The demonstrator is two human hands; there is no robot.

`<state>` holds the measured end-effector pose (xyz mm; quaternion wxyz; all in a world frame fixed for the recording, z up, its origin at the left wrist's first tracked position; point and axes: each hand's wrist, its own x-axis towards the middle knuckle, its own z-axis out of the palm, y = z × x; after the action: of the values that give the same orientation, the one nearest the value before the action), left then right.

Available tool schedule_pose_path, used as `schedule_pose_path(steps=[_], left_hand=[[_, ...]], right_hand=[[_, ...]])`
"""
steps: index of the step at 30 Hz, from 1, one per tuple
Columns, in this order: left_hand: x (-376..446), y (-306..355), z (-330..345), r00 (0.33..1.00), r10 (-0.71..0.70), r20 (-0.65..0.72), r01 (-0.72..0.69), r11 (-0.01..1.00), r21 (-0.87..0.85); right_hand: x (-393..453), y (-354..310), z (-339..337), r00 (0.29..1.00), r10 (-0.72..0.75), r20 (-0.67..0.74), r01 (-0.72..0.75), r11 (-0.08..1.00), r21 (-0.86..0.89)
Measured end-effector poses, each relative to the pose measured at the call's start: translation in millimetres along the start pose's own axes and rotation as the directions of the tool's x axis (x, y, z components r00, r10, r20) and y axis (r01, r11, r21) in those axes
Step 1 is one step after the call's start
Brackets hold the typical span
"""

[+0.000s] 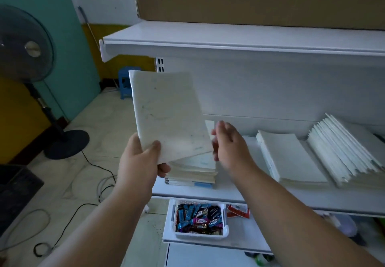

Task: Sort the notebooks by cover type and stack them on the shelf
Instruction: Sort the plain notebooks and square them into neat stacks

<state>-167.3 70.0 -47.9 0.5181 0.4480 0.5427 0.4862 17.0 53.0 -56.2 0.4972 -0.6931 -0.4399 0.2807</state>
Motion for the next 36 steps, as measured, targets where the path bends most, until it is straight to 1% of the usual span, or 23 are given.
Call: schedule_pose_path(steps=[1, 2, 3, 4, 5, 6, 8, 10, 13, 17, 21, 22, 24, 25, 26, 28, 29, 31, 32, 33, 34, 35, 36], left_hand=[[-0.3, -1.9, -2.9, 0.999, 0.028, -0.035, -0.027, 1.0, 0.008], [-0.5, -3.7, -5.6, 0.998, 0.04, -0.056, -0.039, 0.999, 0.004], [-1.6, -5.0, -8.5, 0.997, 0.042, -0.065, -0.042, 0.999, -0.007], [-2.2, -6.1, -11.1, 0.997, 0.044, -0.065, -0.045, 0.999, -0.011], [-3.2, -6.0, -13.3, 0.997, 0.051, -0.059, -0.051, 0.999, -0.008], [-3.9, -5.1, -15.1, 0.997, 0.061, -0.053, -0.062, 0.998, 0.001], [-4.0, -2.9, -18.4, 0.995, 0.092, -0.037, -0.091, 0.996, 0.022], [-2.4, -2.2, -19.0, 0.994, 0.109, -0.012, -0.109, 0.994, 0.021], [0.8, -5.5, -17.4, 0.996, 0.092, 0.021, -0.091, 0.995, -0.026], [1.8, -7.1, -12.8, 0.997, 0.052, 0.055, -0.046, 0.993, -0.106], [2.9, -6.4, -7.6, 0.997, 0.011, 0.078, 0.001, 0.989, -0.148], [2.3, -5.3, -6.1, 0.995, 0.007, 0.096, 0.008, 0.988, -0.157], [1.4, -4.0, -3.9, 0.995, 0.019, 0.101, -0.007, 0.993, -0.117], [1.0, -4.0, -3.3, 0.995, 0.045, 0.088, -0.042, 0.998, -0.04], [1.8, -5.1, -3.7, 0.993, 0.081, 0.081, -0.085, 0.995, 0.053], [3.3, -5.7, -5.4, 0.992, 0.095, 0.083, -0.106, 0.983, 0.15], [3.6, -5.2, -5.6, 0.994, 0.062, 0.086, -0.074, 0.987, 0.146], [3.7, -3.8, -6.5, 0.995, -0.025, 0.097, 0.027, 0.999, -0.019], [2.8, -4.5, -7.4, 0.995, -0.045, 0.092, 0.054, 0.993, -0.101], [1.7, -5.6, -8.6, 0.996, -0.048, 0.077, 0.058, 0.989, -0.139], [0.9, -8.5, -10.9, 0.997, -0.04, 0.059, 0.048, 0.987, -0.15], [-0.9, -11.1, -13.4, 0.998, -0.033, 0.047, 0.04, 0.987, -0.155], [-1.5, -14.4, -16.1, 0.999, -0.035, 0.038, 0.041, 0.985, -0.167]], right_hand=[[7.2, 8.2, 0.9, 0.998, 0.053, -0.024, -0.056, 0.989, -0.135], [12.2, 15.9, 2.6, 0.993, 0.113, -0.025, -0.115, 0.946, -0.302], [14.9, 23.3, 5.6, 0.985, 0.172, -0.004, -0.154, 0.874, -0.461], [16.5, 31.4, 9.0, 0.977, 0.211, 0.03, -0.156, 0.802, -0.577], [16.7, 36.6, 11.7, 0.969, 0.236, 0.068, -0.138, 0.752, -0.645], [17.4, 41.0, 14.1, 0.965, 0.245, 0.092, -0.123, 0.733, -0.669], [17.3, 43.6, 15.3, 0.967, 0.231, 0.111, -0.106, 0.754, -0.648], [19.9, 46.4, 13.5, 0.979, 0.189, 0.071, -0.093, 0.736, -0.67], [21.1, 42.4, 5.6, 0.991, 0.134, -0.016, -0.106, 0.704, -0.702], [15.9, 25.9, -9.7, 0.995, 0.059, -0.079, -0.094, 0.805, -0.585], [14.7, 13.4, -17.8, 0.998, 0.0, -0.063, -0.036, 0.825, -0.564], [14.0, 10.9, -16.8, 0.999, -0.004, -0.049, -0.02, 0.877, -0.48], [10.7, 7.5, -12.5, 1.0, 0.025, 0.013, -0.023, 0.989, -0.147], [6.8, 5.2, -10.5, 0.996, 0.059, 0.066, -0.062, 0.997, 0.055], [3.0, 3.8, -9.4, 0.991, 0.074, 0.113, -0.098, 0.971, 0.217], [-2.6, 0.5, -9.3, 0.982, 0.06, 0.181, -0.124, 0.92, 0.371], [-2.6, 0.9, -9.4, 0.975, 0.043, 0.217, -0.132, 0.9, 0.415], [1.8, 3.6, -10.8, 0.964, 0.071, 0.258, -0.188, 0.866, 0.464], [5.8, 7.5, -11.0, 0.969, 0.102, 0.227, -0.192, 0.886, 0.423], [11.0, 13.3, -11.1, 0.98, 0.105, 0.169, -0.15, 0.949, 0.278], [16.2, 21.0, -10.9, 0.991, 0.095, 0.095, -0.096, 0.995, 0.002], [19.9, 31.0, -10.5, 0.995, 0.094, 0.027, -0.081, 0.949, -0.303], [21.4, 40.3, -9.9, 0.99, 0.144, 0.009, -0.119, 0.849, -0.514]])
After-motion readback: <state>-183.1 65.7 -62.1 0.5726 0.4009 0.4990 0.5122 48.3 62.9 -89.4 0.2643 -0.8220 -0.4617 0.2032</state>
